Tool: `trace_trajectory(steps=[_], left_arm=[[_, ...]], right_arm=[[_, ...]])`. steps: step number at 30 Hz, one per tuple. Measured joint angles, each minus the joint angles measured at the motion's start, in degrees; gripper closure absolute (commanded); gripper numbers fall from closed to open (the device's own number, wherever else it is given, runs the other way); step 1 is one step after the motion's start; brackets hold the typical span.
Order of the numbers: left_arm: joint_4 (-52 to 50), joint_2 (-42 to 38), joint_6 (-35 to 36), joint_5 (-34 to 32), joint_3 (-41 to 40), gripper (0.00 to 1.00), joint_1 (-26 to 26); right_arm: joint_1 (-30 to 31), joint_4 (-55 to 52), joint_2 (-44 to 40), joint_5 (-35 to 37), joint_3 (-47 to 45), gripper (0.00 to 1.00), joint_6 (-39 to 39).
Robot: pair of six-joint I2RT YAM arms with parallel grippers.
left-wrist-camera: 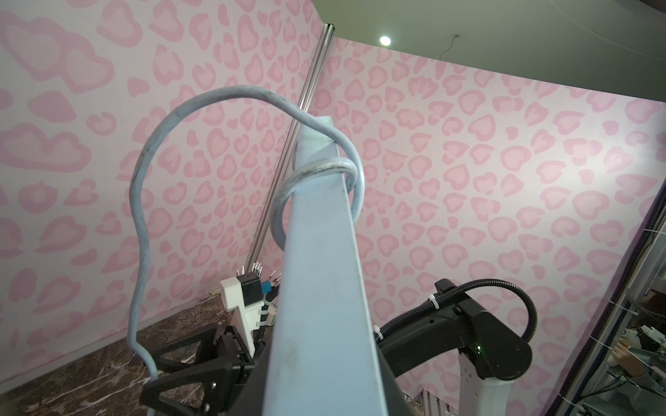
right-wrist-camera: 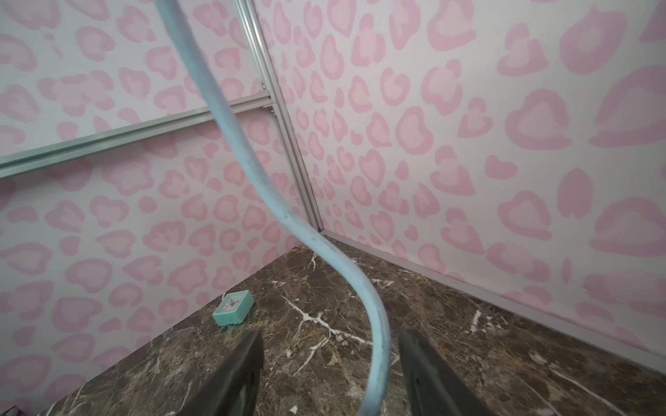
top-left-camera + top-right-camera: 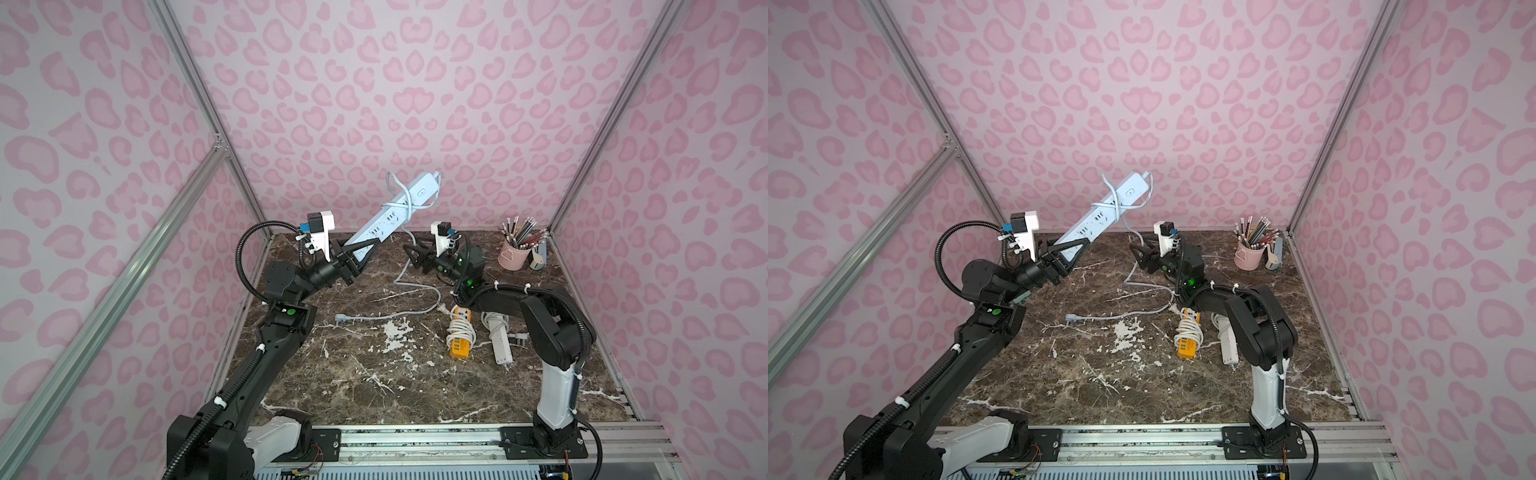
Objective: Wrap the cord around the power strip
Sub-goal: Wrap the power cord around the power strip.
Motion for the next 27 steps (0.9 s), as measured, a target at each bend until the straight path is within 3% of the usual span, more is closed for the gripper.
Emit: trace_trajectory(steps=[5,6,8,10,15,22,27], left_arm=[[0.26,-0.48,-0.17,-0.35,0.07,0.97,0.07],[0.26,-0.48,-0.17,-0.42,0.07,0.97,0.11],[0.26,-0.50,-0.17,-0.55,0.07,0.97,0.17],[0.17,-0.50,-0.02,-0.68,0.07,0.97,0.90],[-3.30,0.55,2.56,-2.97,1.84,0.97,8.02],[-21.35,6.16,19.04,-17.16,10.29,0.97,13.16],[-34.58,9.92,31.41,-28.00,12.79,0.97,12.98]], right_arm=[[2.25,-4.87,4.83,4.42,7.21,0.57,-2.99],[2.67,-5.77,5.51,5.11,8.31,0.64,-3.61],[3.10,-7.13,6.40,6.29,9.99,0.89,-4.35],[3.41,-7.32,6.14,8.09,9.68,1.00,-5.03],[7.54,-6.99,-0.07,13.40,0.35,1.00,-12.66],[12.31,-1.64,-15.39,17.62,-16.41,1.00,-27.45],[15.21,-2.29,-26.93,15.67,-19.41,1.00,-37.83]])
